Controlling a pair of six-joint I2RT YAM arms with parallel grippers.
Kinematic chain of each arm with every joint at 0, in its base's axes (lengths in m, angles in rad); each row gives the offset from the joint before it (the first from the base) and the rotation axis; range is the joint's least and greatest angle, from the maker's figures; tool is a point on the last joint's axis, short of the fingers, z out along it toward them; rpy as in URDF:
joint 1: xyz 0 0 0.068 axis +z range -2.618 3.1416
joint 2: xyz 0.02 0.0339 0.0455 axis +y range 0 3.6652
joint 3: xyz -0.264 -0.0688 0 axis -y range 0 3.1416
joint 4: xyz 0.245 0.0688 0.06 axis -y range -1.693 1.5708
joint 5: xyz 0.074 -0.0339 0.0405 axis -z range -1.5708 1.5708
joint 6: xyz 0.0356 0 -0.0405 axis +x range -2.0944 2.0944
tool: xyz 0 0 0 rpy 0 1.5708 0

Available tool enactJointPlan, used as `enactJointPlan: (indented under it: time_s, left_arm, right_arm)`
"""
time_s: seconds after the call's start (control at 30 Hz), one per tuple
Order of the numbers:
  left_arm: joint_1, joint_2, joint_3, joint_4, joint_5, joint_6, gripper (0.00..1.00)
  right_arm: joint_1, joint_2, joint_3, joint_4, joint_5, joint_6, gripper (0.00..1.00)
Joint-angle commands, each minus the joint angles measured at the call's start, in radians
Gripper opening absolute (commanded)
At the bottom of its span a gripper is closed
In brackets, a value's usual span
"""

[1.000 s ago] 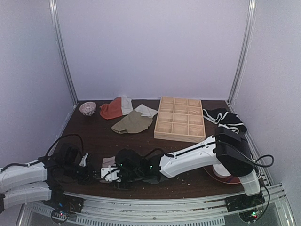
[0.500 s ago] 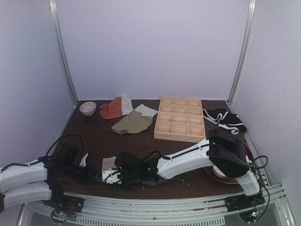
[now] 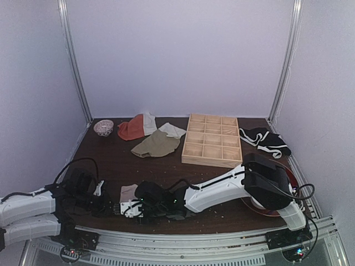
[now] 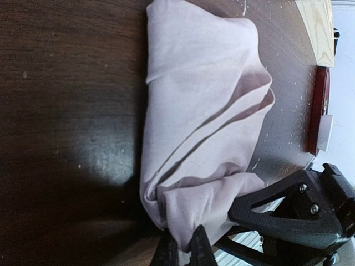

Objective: Roll the underwear
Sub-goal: Roll the underwear at the center of the board.

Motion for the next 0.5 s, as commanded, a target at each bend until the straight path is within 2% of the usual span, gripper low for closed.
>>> enactJointPlan:
  time_s: [0.0,0.17,0.47]
  left_arm:
    - [-0.004,-0.004,0.013,-0.016,0.001,0.016,0.0]
    - [-0.004,-0.004,0.013,-0.015,0.005,0.017,0.0]
    - [-0.003,-0.006,0.011,-0.013,0.005,0.017,0.0]
  right_arm:
    - [-0.008,0.035,0.004,-0.058,0.04,0.011,0.3]
    - [-0.011,0.036,-0.003,-0.056,0.081,0.034,0.36]
    - [-0.042,-0.016,-0.008,-0.051,-0.019,0.126,0.37]
